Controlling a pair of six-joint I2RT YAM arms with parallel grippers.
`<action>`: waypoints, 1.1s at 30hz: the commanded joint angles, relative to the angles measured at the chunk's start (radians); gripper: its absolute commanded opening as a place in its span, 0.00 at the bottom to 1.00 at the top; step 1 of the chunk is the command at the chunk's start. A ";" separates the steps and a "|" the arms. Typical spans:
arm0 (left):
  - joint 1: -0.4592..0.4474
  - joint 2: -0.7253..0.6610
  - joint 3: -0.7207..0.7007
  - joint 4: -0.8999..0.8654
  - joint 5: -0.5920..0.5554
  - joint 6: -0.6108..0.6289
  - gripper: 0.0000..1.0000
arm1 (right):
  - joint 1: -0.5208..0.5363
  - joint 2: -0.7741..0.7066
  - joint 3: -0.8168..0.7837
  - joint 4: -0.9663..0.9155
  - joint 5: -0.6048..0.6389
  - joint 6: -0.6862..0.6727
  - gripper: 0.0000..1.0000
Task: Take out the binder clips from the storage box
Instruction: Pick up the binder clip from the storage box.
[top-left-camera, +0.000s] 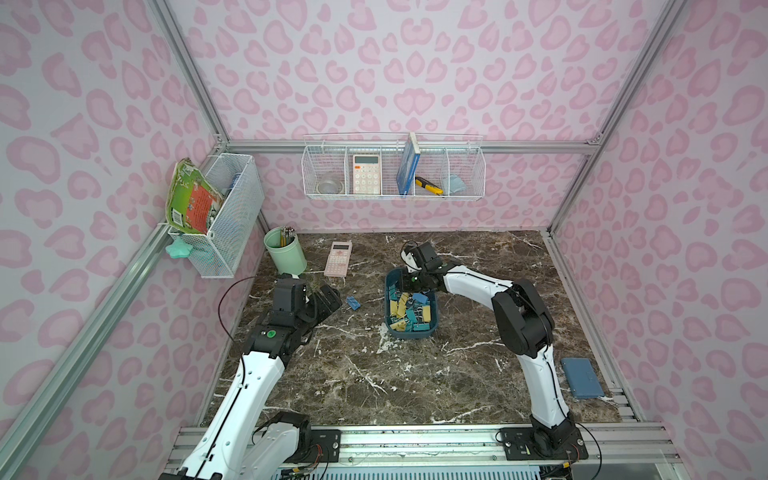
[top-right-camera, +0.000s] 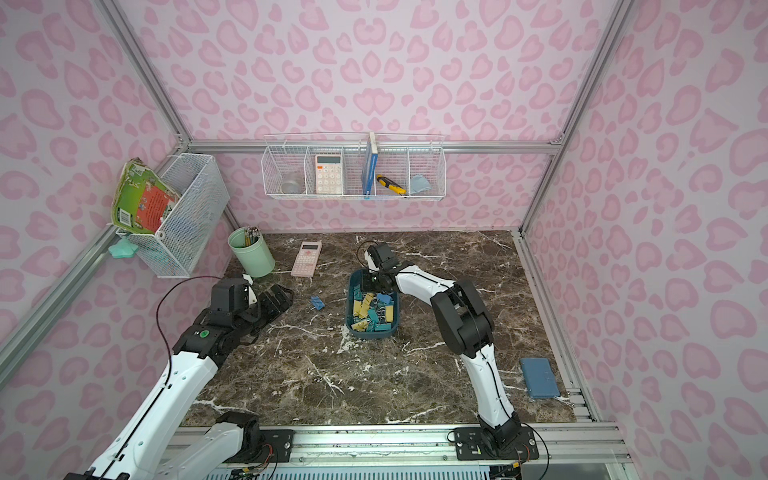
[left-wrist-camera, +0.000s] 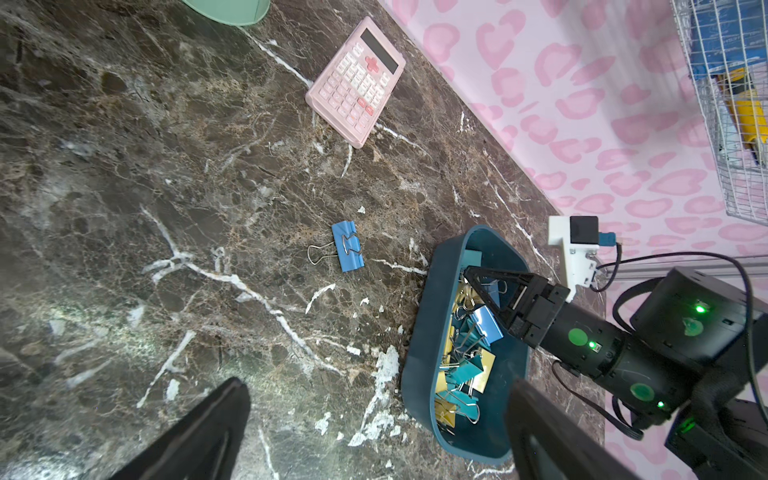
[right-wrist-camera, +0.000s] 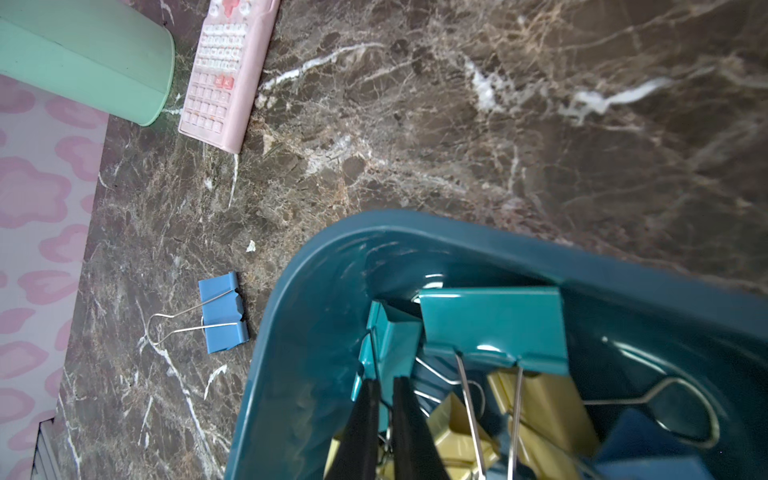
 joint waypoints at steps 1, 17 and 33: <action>0.000 -0.011 0.007 -0.036 -0.032 0.021 0.99 | 0.001 -0.027 0.000 0.010 -0.011 -0.001 0.06; -0.001 0.028 0.060 -0.022 -0.012 0.015 0.99 | -0.011 -0.337 -0.201 0.149 -0.028 0.011 0.00; -0.004 0.166 0.128 0.008 0.081 0.037 0.99 | -0.333 -0.689 -0.685 0.196 -0.001 0.012 0.00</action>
